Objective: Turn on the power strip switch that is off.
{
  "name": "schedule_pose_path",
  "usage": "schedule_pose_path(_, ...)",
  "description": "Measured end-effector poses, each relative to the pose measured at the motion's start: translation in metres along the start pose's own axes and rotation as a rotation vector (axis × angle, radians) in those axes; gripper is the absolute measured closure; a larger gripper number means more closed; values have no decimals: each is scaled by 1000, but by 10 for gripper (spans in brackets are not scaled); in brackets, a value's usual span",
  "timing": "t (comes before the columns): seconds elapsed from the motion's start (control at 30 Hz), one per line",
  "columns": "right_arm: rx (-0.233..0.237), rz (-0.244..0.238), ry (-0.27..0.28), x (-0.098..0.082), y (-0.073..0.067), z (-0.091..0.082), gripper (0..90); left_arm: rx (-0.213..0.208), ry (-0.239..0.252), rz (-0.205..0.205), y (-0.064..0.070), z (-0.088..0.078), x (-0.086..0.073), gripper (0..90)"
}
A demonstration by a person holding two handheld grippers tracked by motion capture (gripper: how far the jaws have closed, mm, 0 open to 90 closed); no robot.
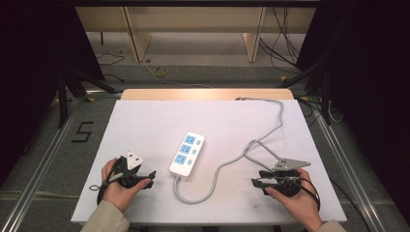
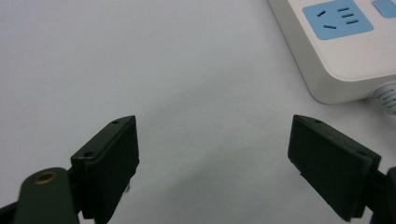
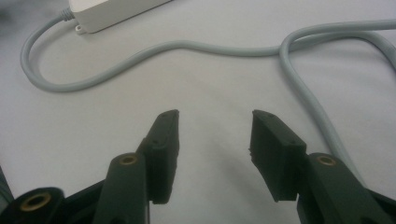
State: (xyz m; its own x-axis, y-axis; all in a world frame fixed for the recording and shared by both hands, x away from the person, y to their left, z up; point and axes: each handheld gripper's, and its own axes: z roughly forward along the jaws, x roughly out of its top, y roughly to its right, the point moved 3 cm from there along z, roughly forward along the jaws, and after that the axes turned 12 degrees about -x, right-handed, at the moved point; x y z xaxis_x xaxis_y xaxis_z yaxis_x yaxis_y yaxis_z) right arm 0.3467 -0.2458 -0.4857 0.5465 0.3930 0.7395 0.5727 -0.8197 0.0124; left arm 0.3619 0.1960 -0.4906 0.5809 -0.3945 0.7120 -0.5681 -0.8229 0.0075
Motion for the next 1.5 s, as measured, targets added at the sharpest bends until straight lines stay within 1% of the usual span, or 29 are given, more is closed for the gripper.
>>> schedule_pose_path(0.03, 0, -2, -4, 0, 0, 0, 542, 0, -1, 1, 0, 0, 0, 161)
schedule_pose_path(0.13, 1, -15, -14, 2, -1, -1, 623, 0, 2, 1, 1, 0, 0, 161)
schedule_pose_path(0.23, -4, -47, -19, 5, -4, -3, 704, 0, 7, 2, 1, 0, 0, 161)
schedule_pose_path(0.3, -4, -64, -33, 6, -6, -4, 776, 0, 5, 3, 1, -1, 0, 161)
schedule_pose_path(0.4, -19, -104, -55, 8, -8, -5, 854, 0, 4, 1, 0, 0, 0, 161)
schedule_pose_path(0.47, -21, -113, -65, 9, -7, -5, 900, -1, 2, 1, 0, 0, 0, 161)
schedule_pose_path(0.63, -30, -120, -77, 11, -5, -6, 900, 2, 5, 4, 1, 0, 0, 161)
schedule_pose_path(0.7, -31, -111, -81, 12, -5, -7, 900, 4, 5, 9, 1, 0, 0, 161)
schedule_pose_path(0.8, -32, -111, -86, 15, -5, -7, 900, 5, 5, 11, 1, 0, 1, 161)
schedule_pose_path(1.03, -27, -112, -108, 20, -6, -6, 900, 8, 8, 11, 2, 0, 1, 161)
schedule_pose_path(1.2, -19, -125, -128, 24, -8, -4, 900, 9, 8, 11, 2, 1, 1, 161)
schedule_pose_path(1.33, -14, -125, -137, 27, -10, -3, 900, 10, 11, 11, 2, 1, 1, 161)
schedule_pose_path(1.5, -11, -139, -154, 31, -12, 0, 900, 9, 10, 10, 2, 1, 1, 162)
